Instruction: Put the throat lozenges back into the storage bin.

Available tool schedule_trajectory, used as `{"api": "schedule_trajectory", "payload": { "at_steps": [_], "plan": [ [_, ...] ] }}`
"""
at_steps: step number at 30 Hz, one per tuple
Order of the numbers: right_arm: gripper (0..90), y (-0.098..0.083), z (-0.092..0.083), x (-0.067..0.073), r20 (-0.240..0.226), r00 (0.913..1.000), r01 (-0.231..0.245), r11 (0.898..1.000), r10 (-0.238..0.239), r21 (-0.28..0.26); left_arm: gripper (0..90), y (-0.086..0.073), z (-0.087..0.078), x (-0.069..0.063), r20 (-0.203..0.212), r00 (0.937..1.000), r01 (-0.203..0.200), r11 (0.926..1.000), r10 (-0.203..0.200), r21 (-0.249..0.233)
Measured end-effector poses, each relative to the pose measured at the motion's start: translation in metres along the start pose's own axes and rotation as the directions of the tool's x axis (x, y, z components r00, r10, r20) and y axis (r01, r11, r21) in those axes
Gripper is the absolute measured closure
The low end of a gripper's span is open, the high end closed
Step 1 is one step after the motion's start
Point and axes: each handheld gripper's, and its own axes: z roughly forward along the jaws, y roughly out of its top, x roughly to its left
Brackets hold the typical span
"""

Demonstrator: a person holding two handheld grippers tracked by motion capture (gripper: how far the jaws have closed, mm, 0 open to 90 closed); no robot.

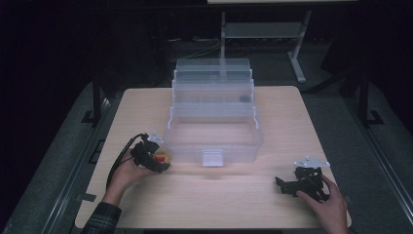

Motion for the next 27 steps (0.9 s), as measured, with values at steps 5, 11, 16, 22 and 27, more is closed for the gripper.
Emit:
{"api": "schedule_trajectory", "payload": {
  "at_steps": [5,11,16,22,27],
  "plan": [
    [0.0,0.0000,0.0000,0.0000,0.000,1.0000,0.000,1.000,0.000,0.000,13.7,-0.0026,0.0033,0.0028,0.004,0.9999,0.011,0.9999,-0.011,0.007],
    [0.0,0.0000,0.0000,0.0000,0.000,1.0000,0.000,1.000,0.000,0.000,14.2,-0.0038,0.0059,0.0033,0.012,0.9998,0.015,0.9998,-0.015,0.012],
    [0.0,0.0000,0.0000,0.0000,0.000,1.0000,0.000,1.000,0.000,0.000,15.9,-0.0043,0.0065,0.0034,0.021,0.9997,0.014,0.9998,-0.014,0.017],
    [0.0,0.0000,0.0000,0.0001,0.000,1.0000,-0.001,1.000,0.001,0.000,18.9,-0.0052,0.0067,0.0039,0.026,0.9995,0.019,0.9997,-0.019,0.015],
    [0.0,0.0000,0.0000,0.0000,0.000,1.0000,0.000,1.000,0.000,0.000,19.2,-0.0054,0.0065,0.0040,0.025,0.9995,0.021,0.9997,-0.021,0.016]
  ]
}}
